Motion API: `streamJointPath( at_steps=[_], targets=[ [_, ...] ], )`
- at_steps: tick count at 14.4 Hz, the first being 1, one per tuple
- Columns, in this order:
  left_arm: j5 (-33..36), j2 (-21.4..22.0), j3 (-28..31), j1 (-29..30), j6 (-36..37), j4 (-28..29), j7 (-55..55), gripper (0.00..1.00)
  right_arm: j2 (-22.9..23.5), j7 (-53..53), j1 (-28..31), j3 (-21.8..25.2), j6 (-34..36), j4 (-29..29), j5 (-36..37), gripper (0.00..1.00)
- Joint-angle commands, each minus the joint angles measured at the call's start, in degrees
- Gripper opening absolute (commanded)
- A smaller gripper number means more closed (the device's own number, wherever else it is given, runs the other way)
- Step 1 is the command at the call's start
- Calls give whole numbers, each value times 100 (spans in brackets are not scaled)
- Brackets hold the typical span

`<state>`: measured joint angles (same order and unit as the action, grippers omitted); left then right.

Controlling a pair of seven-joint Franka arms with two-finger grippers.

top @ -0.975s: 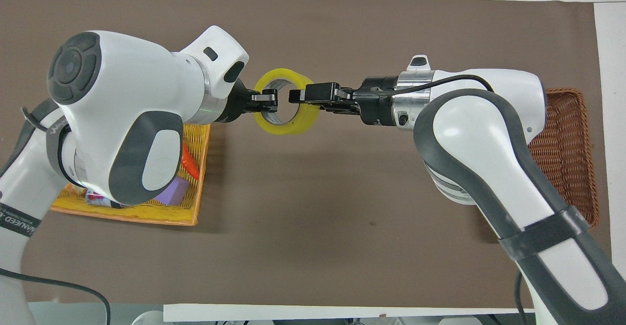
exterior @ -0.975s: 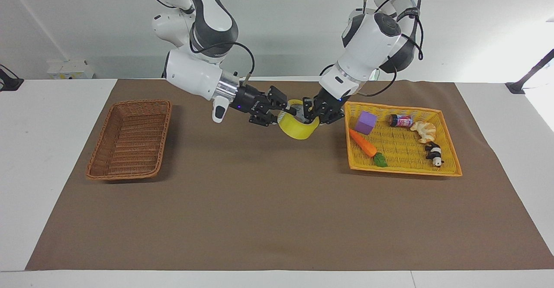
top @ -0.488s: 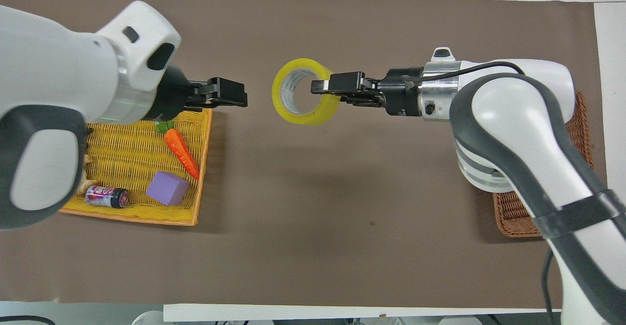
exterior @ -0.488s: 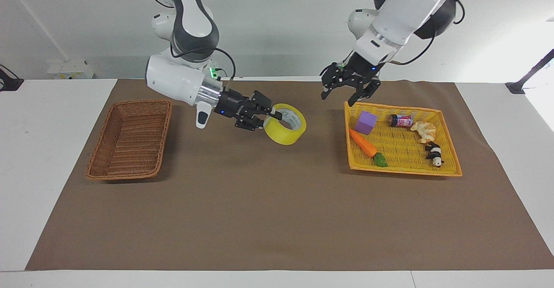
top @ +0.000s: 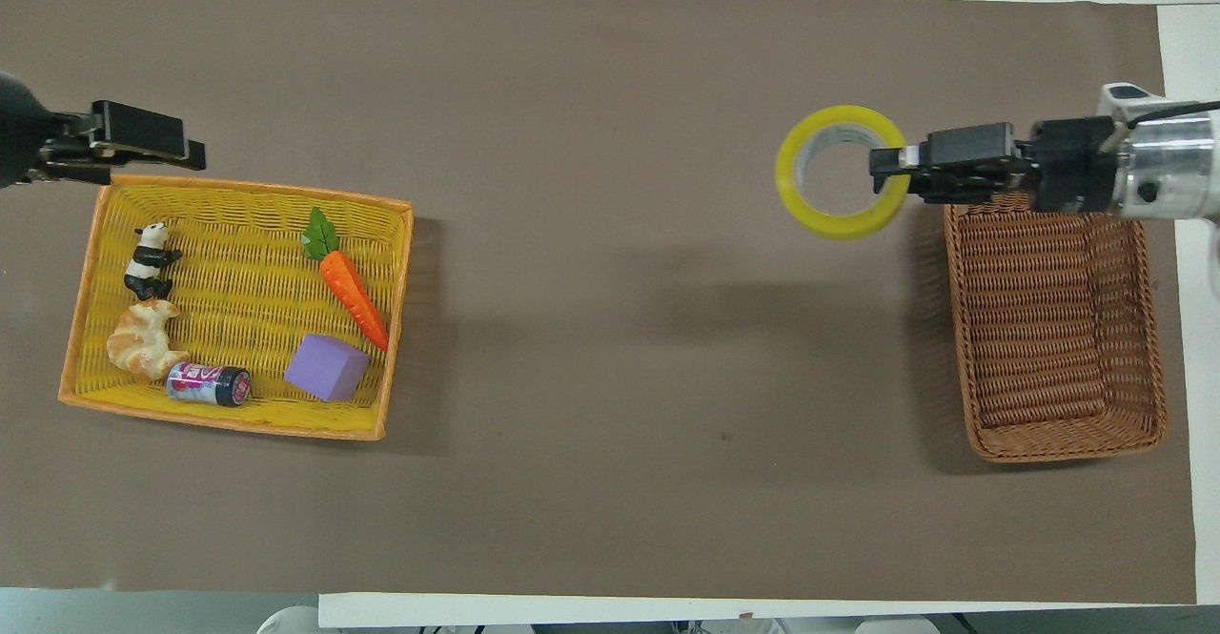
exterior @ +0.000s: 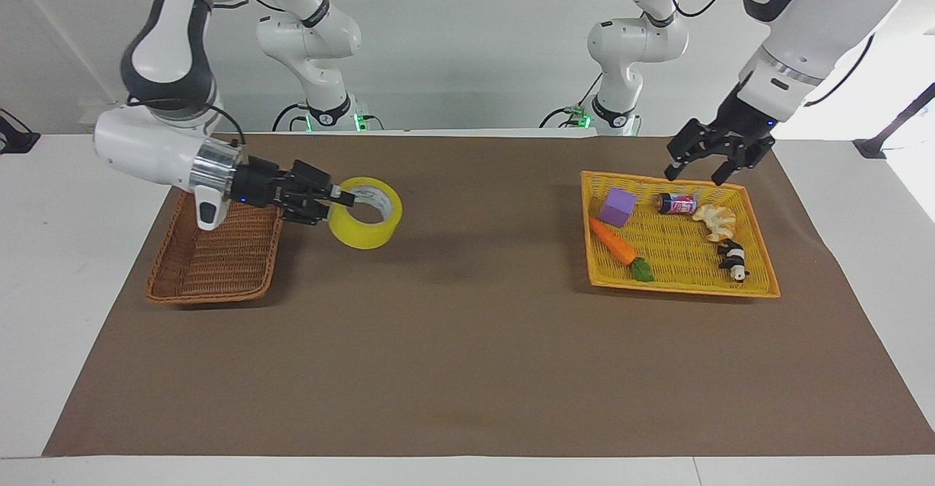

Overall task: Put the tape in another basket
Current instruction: 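Carry the tape with the right gripper and lower it into the wicker basket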

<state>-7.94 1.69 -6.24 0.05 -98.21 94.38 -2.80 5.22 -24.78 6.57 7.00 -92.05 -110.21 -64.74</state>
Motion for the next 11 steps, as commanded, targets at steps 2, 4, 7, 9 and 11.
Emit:
streamJointPath(
  at_steps=[2, 4, 7, 9, 11],
  targets=[
    [662, 68, -79, 434, 171, 124, 815, 100, -179, -404, 1291, -85, 1090, -70, 855, 0],
    [662, 112, -79, 479, 179, 151, 816, 100, -101, -746, 1915, -85, 1381, -88, 1173, 0],
    [689, 103, -79, 610, 91, 160, 789, 100, 180, -1220, 2182, -76, 1269, -132, 1454, 0],
    [689, 156, -88, 576, 100, 282, 798, 100, 557, -1537, 2348, -76, 1154, -115, 1499, 0],
    [689, 191, -88, 549, 161, 292, 798, 100, 804, -1958, 2410, -76, 1084, -132, 1587, 0]
  ],
)
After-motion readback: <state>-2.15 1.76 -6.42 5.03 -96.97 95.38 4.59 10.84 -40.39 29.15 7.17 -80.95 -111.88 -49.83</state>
